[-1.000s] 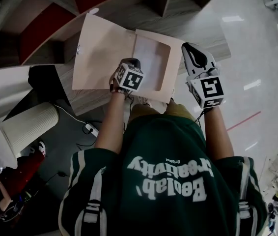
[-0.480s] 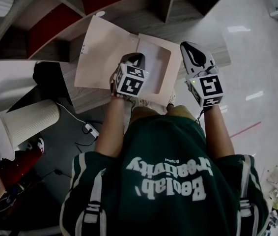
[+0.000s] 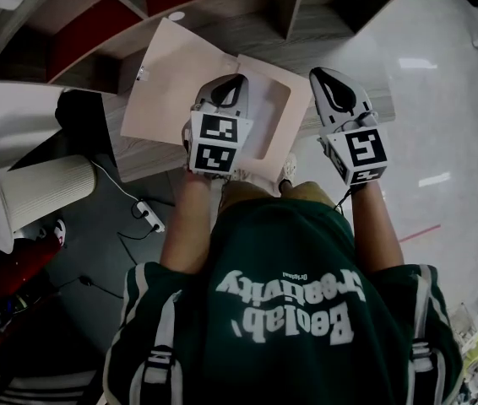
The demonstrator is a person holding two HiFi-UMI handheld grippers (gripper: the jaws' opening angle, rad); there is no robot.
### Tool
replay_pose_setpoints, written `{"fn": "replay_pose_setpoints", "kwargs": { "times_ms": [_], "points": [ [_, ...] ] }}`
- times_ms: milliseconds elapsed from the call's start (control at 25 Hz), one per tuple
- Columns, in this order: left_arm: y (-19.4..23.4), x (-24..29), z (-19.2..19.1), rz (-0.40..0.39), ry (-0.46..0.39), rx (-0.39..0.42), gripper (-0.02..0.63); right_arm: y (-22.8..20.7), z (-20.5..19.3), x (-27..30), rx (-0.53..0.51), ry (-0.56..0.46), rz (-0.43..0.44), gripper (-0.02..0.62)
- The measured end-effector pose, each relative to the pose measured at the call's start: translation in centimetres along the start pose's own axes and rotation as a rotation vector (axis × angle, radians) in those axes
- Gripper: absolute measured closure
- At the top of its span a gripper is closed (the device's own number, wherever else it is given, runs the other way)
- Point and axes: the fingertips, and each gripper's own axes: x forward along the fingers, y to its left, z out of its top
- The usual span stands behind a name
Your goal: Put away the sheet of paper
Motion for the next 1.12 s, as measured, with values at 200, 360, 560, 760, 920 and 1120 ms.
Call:
{"fn": "replay_pose_setpoints", "kwargs": {
  "times_ms": [200,360,560,760,920,1120],
  "points": [
    [-0.8,-1.4,1.7,0.05,-0.065,0.001,0.588,-0.3,0.4,-0.4,-0.015,-0.024,0.044,0.558],
    [-2.0,-2.4,2.9,0.082,-0.125,-0.034,0.588,-0.5,0.3,-1.1,-0.023,-0.037,0.085,0.558],
    [-3.1,-3.8,3.9,0.162,-0.212,-0.035,0.588,-0.5,-0.3,-1.9,-0.023,-0.048,0.123,0.558],
    [-3.2,-6.3,4.4,0.221,-0.263,-0.016,0.588,0.5,0.2,-2.8,-0.034,-0.07,0.132,0.56],
    [-2.4,-8.6,4.9,0.249,-0.307,-0.001,0.588,1.8,1.0,-3.6,-0.046,-0.08,0.124,0.558],
    [-2.4,-11.2,4.2,0.239,-0.33,-0.001,0.588,3.8,1.6,-4.9,-0.048,-0.075,0.101,0.56]
  ]
}}
